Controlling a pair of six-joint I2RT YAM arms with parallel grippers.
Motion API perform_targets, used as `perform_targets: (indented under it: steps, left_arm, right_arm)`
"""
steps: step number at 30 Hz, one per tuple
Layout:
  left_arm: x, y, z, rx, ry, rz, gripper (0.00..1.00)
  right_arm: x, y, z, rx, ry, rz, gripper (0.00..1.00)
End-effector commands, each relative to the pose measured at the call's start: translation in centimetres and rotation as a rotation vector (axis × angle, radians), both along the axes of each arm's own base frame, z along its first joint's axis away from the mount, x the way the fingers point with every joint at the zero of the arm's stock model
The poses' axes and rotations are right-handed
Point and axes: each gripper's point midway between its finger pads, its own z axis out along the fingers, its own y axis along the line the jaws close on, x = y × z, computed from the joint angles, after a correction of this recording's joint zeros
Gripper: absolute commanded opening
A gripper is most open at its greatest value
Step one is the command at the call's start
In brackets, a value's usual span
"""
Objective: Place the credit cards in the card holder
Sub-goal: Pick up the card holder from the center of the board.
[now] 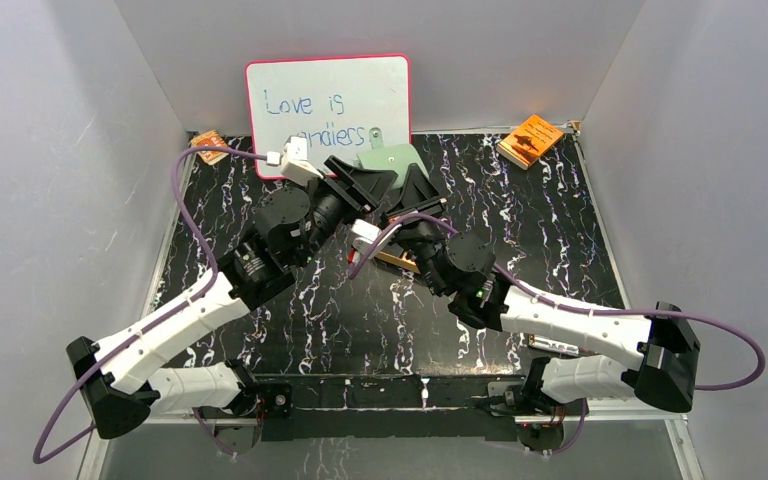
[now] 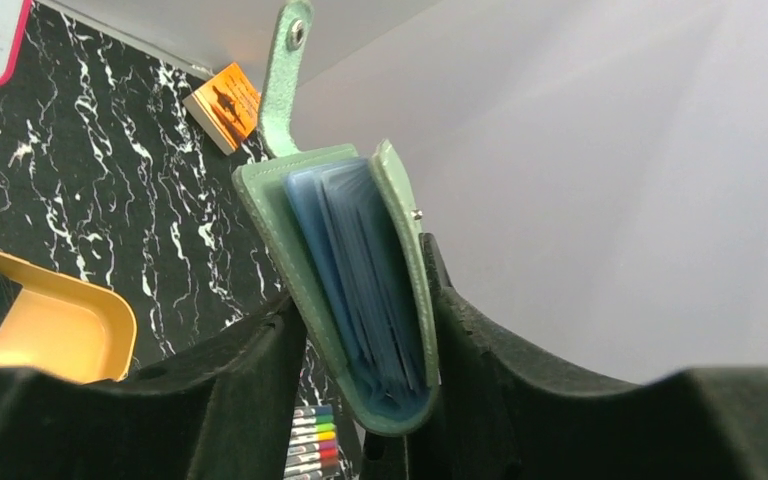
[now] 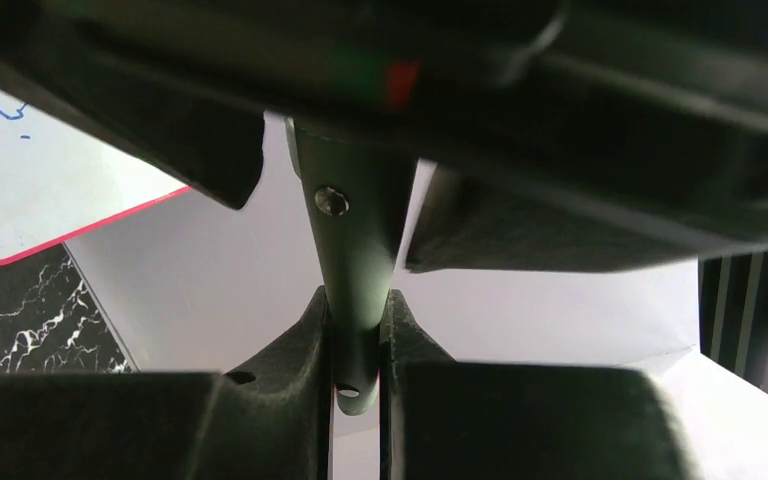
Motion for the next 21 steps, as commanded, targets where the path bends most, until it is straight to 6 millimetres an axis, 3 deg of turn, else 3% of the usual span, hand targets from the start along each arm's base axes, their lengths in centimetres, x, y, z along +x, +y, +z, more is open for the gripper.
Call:
perform_targets:
  steps: [1,7,8,11,14,16,19,21]
  left_arm:
    - [-0.4,0.2,2.0,-0.055,-0.021,-0.009,0.42]
    - [-0.4,0.7,2.2,-0.052,-0.040,0.004,0.00]
    - [-0.3,1.0,2.1,-0.046,-0.044,0.020,0.00]
    - [0.0,2.6,1.8,-0.037,-0.044,0.092,0.00]
    - [0.2,4.9,2.3,-0.024,-0.060,0.179,0.00]
    - [0.1,6.7,2.8,0.020,-0.079,0.232,0.00]
    - [-0.6,9.6,3.5,0.115,-0.119,0.299,0.00]
    - [-1.5,11.1,3.6,0.221,-0.151,0.296,0.00]
  right_arm:
    - [-0.8,-1.4,4.9,0.171,-0.072,-0.002,0.00]
    - [-0.8,-1.2,4.4,0.153,-0.048,0.006,0.00]
    - [-0.9,-1.1,4.1,0.141,-0.039,0.011,0.04]
    - [-1.2,-0.4,2.9,0.101,0.021,0.034,0.38]
    - [-1.8,0.2,1.1,0.067,0.124,0.073,0.63]
    - [-2.6,0.8,-0.2,0.063,0.207,0.107,0.71]
    - [-4.1,1.7,-3.4,0.064,0.464,0.177,0.84]
    - [-5.4,2.6,-3.5,0.171,0.649,0.236,0.86]
